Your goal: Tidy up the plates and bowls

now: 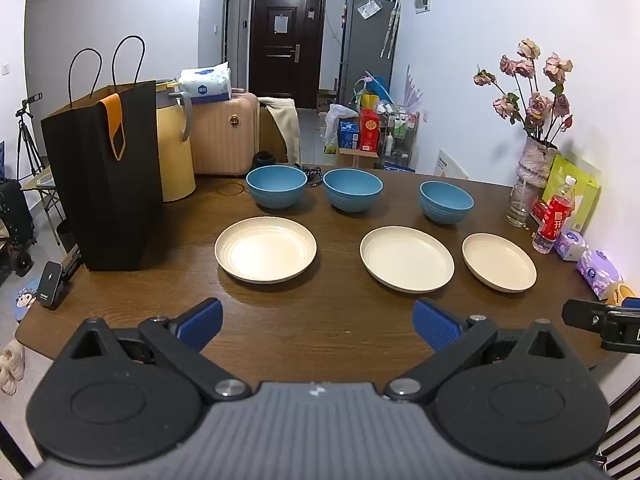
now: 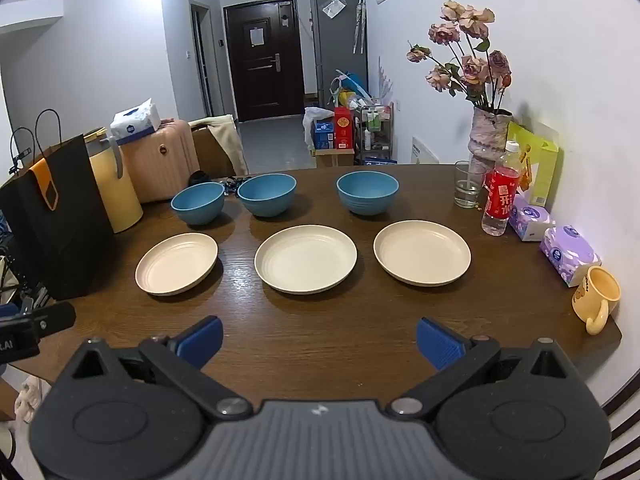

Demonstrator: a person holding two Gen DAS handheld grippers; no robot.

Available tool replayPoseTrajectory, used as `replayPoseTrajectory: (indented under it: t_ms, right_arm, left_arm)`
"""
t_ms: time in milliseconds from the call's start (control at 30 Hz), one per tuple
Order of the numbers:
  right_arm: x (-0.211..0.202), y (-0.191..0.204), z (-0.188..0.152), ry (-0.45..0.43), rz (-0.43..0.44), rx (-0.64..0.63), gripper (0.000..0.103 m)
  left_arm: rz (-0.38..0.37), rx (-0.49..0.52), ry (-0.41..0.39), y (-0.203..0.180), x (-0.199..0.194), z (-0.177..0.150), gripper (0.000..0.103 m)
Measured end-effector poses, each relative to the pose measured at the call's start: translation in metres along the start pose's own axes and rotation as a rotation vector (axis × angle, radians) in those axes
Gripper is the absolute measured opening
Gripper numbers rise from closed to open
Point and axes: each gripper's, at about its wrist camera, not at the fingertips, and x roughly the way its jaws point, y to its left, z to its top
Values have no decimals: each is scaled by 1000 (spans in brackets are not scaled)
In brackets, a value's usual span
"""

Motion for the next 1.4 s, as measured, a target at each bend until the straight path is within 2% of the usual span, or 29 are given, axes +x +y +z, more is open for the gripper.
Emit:
replayPoseTrajectory:
  t_ms: [100, 1400]
  right_arm:
    - [1, 0, 0, 11, 2, 4, 103]
    - [-1, -8, -4, 3, -2, 18, 103]
  left_arm:
    - [4, -14, 22, 2, 3, 2, 103]
    - [2, -22, 22, 1, 4, 1, 103]
